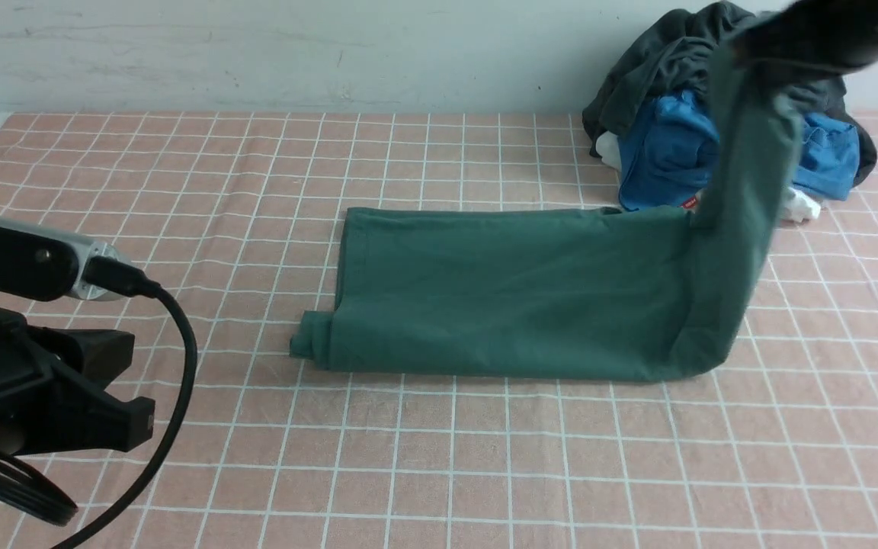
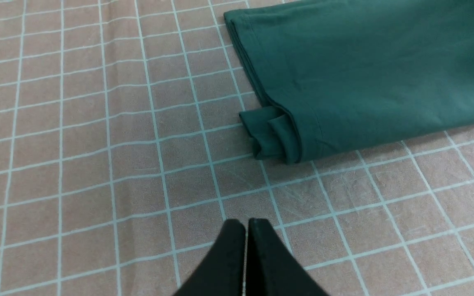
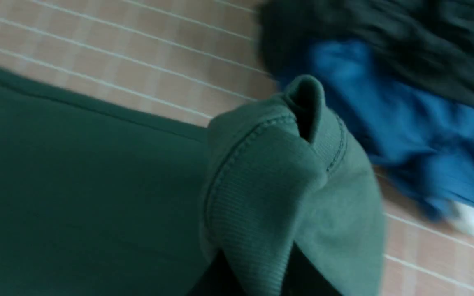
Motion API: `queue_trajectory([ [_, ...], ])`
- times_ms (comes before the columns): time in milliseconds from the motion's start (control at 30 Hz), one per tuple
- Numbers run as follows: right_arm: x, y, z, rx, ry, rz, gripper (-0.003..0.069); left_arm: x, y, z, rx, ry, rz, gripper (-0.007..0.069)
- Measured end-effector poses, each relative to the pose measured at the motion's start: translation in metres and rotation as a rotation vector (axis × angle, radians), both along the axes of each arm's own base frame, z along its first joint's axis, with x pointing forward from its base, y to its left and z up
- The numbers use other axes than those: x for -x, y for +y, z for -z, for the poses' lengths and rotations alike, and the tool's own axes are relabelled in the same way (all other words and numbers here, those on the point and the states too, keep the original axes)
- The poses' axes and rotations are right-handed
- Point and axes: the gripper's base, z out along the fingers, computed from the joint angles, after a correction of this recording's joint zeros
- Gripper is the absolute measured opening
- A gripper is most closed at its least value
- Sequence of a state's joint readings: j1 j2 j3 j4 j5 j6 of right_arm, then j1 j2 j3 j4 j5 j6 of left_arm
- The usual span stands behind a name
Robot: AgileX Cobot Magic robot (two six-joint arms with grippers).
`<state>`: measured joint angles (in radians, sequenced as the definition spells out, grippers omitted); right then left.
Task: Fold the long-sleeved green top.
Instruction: Use the right arm to drag the right edge of the fabric to the left and folds it over the left edge
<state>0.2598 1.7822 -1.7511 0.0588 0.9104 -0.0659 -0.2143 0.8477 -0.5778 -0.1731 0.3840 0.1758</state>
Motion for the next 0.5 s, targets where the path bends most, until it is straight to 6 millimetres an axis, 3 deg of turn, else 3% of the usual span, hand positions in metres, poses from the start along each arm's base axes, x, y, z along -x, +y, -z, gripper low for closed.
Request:
queue_trajectory([
  [100,0.0,0.083,0.033,-0.05,-0.004,-0.174,0.0013,0.0,0.0,0.0,0.0,0.0,0.0,-0.0003],
  [233,0.003,0.161,0.089,-0.06,0.005,-0.317,0.0013,0.0,0.0,0.0,0.0,0.0,0.0,-0.0003],
  [267,0.003,0.165,0.092,-0.062,0.007,-0.322,0.0013,0.0,0.0,0.0,0.0,0.0,0.0,-0.0003],
  [300,0.002,0.189,0.114,-0.055,0.021,-0.359,0.002,0.0,0.0,0.0,0.001,0.001,0.0,-0.0003],
  [400,-0.005,0.217,0.138,-0.044,0.047,-0.396,0.0081,0.0,0.0,0.0,0.0,0.006,0.001,-0.0003],
  [500,-0.013,0.229,0.136,-0.052,0.057,-0.401,0.0195,0.001,0.0,0.001,-0.001,0.011,0.002,-0.0003],
])
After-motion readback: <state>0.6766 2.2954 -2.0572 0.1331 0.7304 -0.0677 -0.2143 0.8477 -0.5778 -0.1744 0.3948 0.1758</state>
